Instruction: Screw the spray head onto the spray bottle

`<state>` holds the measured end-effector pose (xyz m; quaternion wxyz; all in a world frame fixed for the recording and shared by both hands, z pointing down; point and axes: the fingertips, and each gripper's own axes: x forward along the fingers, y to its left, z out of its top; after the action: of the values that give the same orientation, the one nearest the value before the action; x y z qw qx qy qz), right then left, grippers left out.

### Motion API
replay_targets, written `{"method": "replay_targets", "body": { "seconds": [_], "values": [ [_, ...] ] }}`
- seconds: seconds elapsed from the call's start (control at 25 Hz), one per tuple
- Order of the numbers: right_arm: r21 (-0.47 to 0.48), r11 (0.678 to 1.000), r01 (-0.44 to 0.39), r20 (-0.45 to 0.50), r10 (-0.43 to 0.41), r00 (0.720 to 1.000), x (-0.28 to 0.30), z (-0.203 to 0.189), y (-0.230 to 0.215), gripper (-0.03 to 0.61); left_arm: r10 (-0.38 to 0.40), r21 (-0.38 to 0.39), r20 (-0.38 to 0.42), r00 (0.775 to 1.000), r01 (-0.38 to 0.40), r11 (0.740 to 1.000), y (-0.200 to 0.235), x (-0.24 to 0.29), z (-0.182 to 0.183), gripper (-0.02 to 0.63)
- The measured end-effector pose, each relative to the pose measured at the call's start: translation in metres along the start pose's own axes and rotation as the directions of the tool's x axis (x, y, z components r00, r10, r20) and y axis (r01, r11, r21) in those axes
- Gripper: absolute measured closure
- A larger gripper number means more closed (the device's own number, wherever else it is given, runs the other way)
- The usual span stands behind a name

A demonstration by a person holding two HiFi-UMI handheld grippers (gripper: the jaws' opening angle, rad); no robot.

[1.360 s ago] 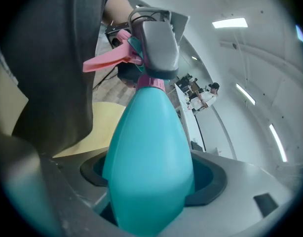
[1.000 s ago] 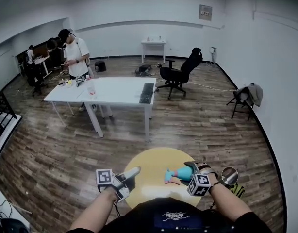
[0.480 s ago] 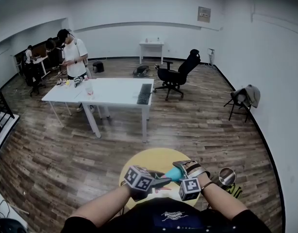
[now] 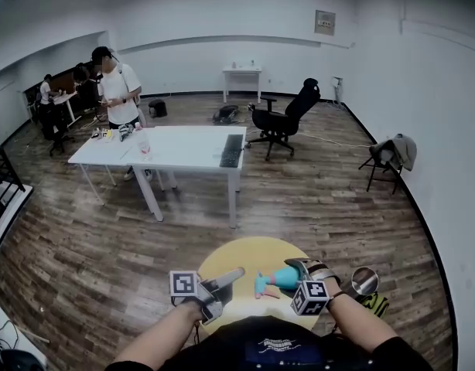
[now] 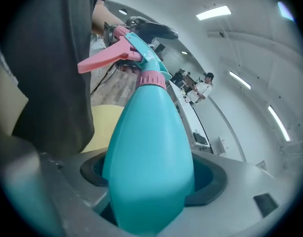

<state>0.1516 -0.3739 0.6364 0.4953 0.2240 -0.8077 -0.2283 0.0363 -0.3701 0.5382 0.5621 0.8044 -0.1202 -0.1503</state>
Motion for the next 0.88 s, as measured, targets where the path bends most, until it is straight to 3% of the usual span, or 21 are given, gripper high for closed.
{"method": "replay_targets", "body": {
  "seconds": [0.08, 0.16, 0.24, 0.28, 0.32, 0.36, 0.4, 0.44, 0.48, 0.6, 0.68, 0.72, 0.8, 0.88],
  "values": [
    [-0.015, 0.999, 0.029, -0.031, -0.03, 0.999, 0.001, -0.01, -0.002, 0.161, 0.029, -0.041, 0.034, 0.999, -0.027, 0.999, 0.018, -0.019, 0.006, 0.252],
    [-0.044, 0.998, 0.045, -0.035, -0.047, 0.998, 0.001, -0.008, -0.004, 0.161, 0.052, -0.03, -0.006, 0.999, -0.052, 0.998, 0.027, -0.017, 0.0, 0.239],
    [-0.099, 0.994, 0.052, -0.018, -0.054, 0.998, 0.001, 0.006, -0.005, 0.16, 0.086, 0.012, -0.107, 0.991, -0.085, 0.996, 0.027, 0.003, -0.019, 0.224],
    [-0.131, 0.99, 0.056, -0.006, -0.057, 0.998, 0.002, 0.016, -0.006, 0.16, 0.116, 0.059, -0.175, 0.978, -0.107, 0.992, 0.024, 0.017, -0.032, 0.224],
    [-0.165, 0.984, 0.063, 0.003, -0.063, 0.998, 0.004, 0.025, -0.008, 0.16, 0.155, 0.155, -0.246, 0.957, -0.119, 0.981, 0.022, 0.032, -0.045, 0.223],
    [-0.204, 0.976, 0.072, 0.002, -0.073, 0.997, 0.006, 0.03, -0.009, 0.16, 0.218, 0.302, -0.309, 0.926, -0.121, 0.945, 0.023, 0.045, -0.056, 0.291],
    [-0.243, 0.966, 0.084, -0.009, -0.089, 0.996, 0.009, 0.029, -0.011, 0.152, 0.304, 0.462, -0.35, 0.886, -0.119, 0.879, 0.027, 0.053, -0.064, 0.379],
    [-0.269, 0.959, 0.09, -0.021, -0.099, 0.995, 0.01, 0.025, -0.012, 0.153, 0.382, 0.58, -0.37, 0.847, -0.11, 0.807, 0.032, 0.057, -0.068, 0.394],
    [-0.28, 0.956, 0.086, -0.034, -0.1, 0.994, 0.01, 0.019, -0.012, 0.153, 0.426, 0.64, -0.384, 0.819, -0.096, 0.762, 0.034, 0.058, -0.071, 0.394],
    [-0.304, 0.949, 0.079, -0.069, -0.105, 0.992, 0.009, 0.006, -0.014, 0.158, 0.455, 0.681, -0.417, 0.787, -0.061, 0.73, 0.028, 0.061, -0.076, 0.394],
    [-0.289, 0.956, 0.056, -0.072, -0.08, 0.994, 0.011, 0.005, -0.011, 0.16, 0.447, 0.667, -0.415, 0.793, -0.069, 0.742, 0.028, 0.062, -0.075, 0.394],
    [-0.264, 0.964, 0.031, -0.063, -0.049, 0.997, 0.012, 0.007, -0.007, 0.16, 0.423, 0.632, -0.412, 0.807, -0.081, 0.771, 0.029, 0.062, -0.074, 0.394],
    [-0.181, 0.983, -0.025, -0.02, 0.022, 1.0, 0.008, 0.018, 0.002, 0.16, 0.32, 0.502, -0.379, 0.868, -0.098, 0.86, 0.024, 0.057, -0.067, 0.38],
    [-0.071, 0.996, -0.061, 0.035, 0.063, 0.997, 0.005, 0.027, 0.006, 0.16, 0.144, 0.287, -0.275, 0.951, -0.062, 0.956, 0.008, 0.047, -0.047, 0.341]
  ]
}}
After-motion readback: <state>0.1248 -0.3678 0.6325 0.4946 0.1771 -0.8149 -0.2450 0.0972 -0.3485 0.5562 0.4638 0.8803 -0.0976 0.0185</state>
